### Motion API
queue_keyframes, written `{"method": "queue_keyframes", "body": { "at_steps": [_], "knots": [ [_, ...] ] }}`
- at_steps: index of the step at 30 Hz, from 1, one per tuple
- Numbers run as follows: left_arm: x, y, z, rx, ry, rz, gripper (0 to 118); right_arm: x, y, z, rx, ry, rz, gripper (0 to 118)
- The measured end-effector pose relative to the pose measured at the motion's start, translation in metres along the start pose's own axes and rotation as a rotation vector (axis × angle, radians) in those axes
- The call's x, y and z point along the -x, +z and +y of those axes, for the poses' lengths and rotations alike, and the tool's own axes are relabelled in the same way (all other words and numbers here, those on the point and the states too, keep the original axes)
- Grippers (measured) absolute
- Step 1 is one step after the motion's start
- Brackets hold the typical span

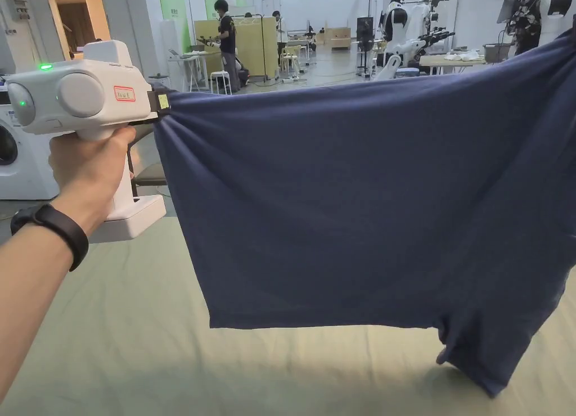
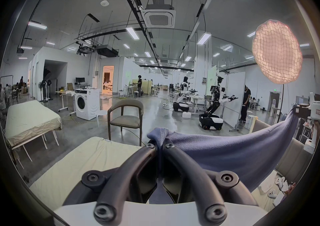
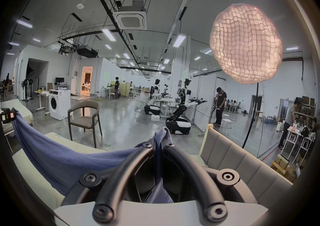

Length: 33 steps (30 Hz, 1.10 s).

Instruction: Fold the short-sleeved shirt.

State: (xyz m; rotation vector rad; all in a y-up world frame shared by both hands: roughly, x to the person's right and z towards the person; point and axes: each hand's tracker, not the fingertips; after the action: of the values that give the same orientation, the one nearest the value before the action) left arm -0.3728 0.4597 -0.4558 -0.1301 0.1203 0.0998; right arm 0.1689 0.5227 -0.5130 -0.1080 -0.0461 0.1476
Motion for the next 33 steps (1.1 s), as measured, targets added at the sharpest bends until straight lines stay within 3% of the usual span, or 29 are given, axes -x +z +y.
{"method": "queue_keyframes", "body": {
  "at_steps": [3, 11, 14, 17, 22, 26, 28, 33],
  "knots": [
    [0.005, -0.01, -0.027, 0.037, 0.013, 0.01, 0, 0.01, -0.004, -0.018, 0.022, -0.013, 0.025, 2],
    [0.023, -0.005, -0.137, 0.225, 0.129, -0.057, 0, 0.035, -0.008, -0.126, 0.19, 0.04, 0.086, 2],
    [0.029, 0.027, -0.169, 0.222, 0.158, -0.073, 0, 0.028, 0.012, -0.163, 0.23, -0.002, 0.163, 2],
    [0.034, 0.076, -0.203, 0.231, 0.142, -0.112, 0, 0.015, 0.057, -0.202, 0.24, -0.004, 0.211, 2],
    [0.043, 0.163, -0.273, 0.311, 0.148, -0.162, 0, -0.012, 0.15, -0.29, 0.295, -0.158, 0.242, 2],
    [0.066, 0.221, -0.337, 0.38, 0.232, -0.232, 0, -0.016, 0.232, -0.359, 0.384, -0.028, 0.217, 2],
    [0.07, 0.249, -0.364, 0.421, 0.305, -0.202, 0, -0.02, 0.267, -0.39, 0.458, -0.12, 0.238, 2],
    [0.061, 0.31, -0.401, 0.491, 0.212, -0.213, 0, -0.028, 0.329, -0.447, 0.584, -0.202, 0.167, 2]
  ]
}}
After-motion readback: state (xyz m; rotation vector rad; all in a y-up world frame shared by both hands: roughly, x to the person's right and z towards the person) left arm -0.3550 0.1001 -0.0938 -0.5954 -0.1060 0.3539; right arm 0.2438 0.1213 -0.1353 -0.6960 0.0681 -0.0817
